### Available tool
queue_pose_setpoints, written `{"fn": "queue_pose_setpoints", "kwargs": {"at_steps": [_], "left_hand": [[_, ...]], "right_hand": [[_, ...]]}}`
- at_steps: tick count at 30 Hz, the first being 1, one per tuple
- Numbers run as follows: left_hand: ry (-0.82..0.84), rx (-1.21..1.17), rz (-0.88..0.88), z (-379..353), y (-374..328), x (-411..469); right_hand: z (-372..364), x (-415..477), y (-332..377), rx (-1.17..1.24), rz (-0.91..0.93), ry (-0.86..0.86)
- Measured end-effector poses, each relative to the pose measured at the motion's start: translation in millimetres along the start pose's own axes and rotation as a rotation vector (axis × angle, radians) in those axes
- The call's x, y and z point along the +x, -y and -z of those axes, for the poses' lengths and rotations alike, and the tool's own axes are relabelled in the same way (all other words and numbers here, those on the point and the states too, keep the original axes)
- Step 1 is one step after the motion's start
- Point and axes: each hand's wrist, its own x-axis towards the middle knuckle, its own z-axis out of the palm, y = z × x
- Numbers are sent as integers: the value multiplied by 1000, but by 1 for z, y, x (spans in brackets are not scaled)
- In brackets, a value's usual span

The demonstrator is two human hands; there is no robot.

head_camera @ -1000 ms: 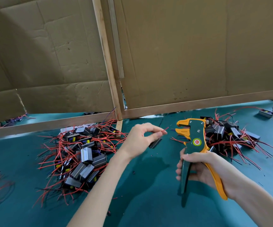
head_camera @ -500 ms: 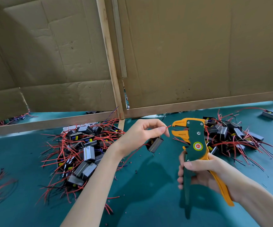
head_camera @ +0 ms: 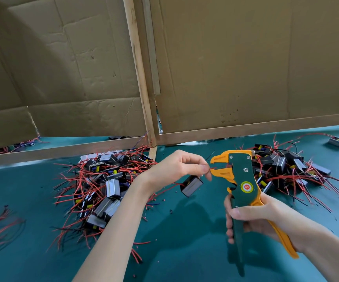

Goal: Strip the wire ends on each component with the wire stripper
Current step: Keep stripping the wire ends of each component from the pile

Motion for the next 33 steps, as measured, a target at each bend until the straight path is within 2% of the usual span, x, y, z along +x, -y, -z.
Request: {"fn": "queue_pose_setpoints", "kwargs": {"at_steps": [11,14,17,20,23,27,33], "left_hand": [[59,-97,14,5,9,-1],[34,-38,53,4,14,1],[-18,17,91,1,17,4],[-116,67,120,2,18,6],[-289,181,108,4,18,10],[-573,352,-55,1,7,24],[-780,416,-310,-44,-33,89]], "right_hand": [[-11,0,-14,-10,-89,-163],[-15,7,-22,-32,-98,-246],[-11,10,-24,96,-59,-154],[-5,15,-23,229,-5,-29],[4,19,-26,334,5,-74],[7,19,-21,436,-74,-171],[4,16,-19,453,-222,-205]]}}
